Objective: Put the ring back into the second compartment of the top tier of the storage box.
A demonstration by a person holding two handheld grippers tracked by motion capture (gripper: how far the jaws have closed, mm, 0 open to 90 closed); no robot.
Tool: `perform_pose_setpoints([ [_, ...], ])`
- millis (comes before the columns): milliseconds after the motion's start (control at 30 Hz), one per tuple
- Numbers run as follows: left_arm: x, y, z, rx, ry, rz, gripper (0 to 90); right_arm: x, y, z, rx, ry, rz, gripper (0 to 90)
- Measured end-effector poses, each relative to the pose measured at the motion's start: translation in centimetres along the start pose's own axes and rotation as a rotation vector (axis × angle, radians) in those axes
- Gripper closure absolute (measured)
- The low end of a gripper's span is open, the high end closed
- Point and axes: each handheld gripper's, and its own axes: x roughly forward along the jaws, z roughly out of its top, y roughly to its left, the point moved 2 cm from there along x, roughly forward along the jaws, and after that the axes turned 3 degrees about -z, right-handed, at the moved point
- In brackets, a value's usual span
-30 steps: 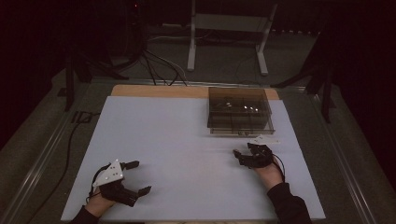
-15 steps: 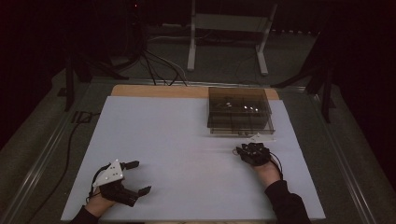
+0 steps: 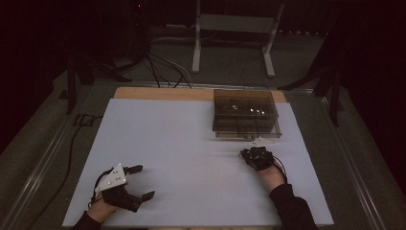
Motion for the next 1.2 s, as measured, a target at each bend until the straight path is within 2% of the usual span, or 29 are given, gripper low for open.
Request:
perform_pose_setpoints([
  [167,0.0,0.0,0.0,0.001,-0.003,-0.001,0.8,0.0,0.0,0.0,0.004,0.002,0.016,85.7],
  [633,0.0,0.0,0.0,-0.001,0.000,-0.002,0.8,-0.4,0.6,0.1,-0.030,-0.007,-0.020,87.1],
  [1000,0.1,0.0,0.0,0.000,0.003,-0.002,0.8,-1.5,0.9,0.0,-0.008,-0.024,0.003,87.0],
  [1200,0.0,0.0,0.0,-0.002,-0.001,-0.001,0.8,-2.1,1.4,-0.1,-0.024,-0.027,0.011,87.0],
])
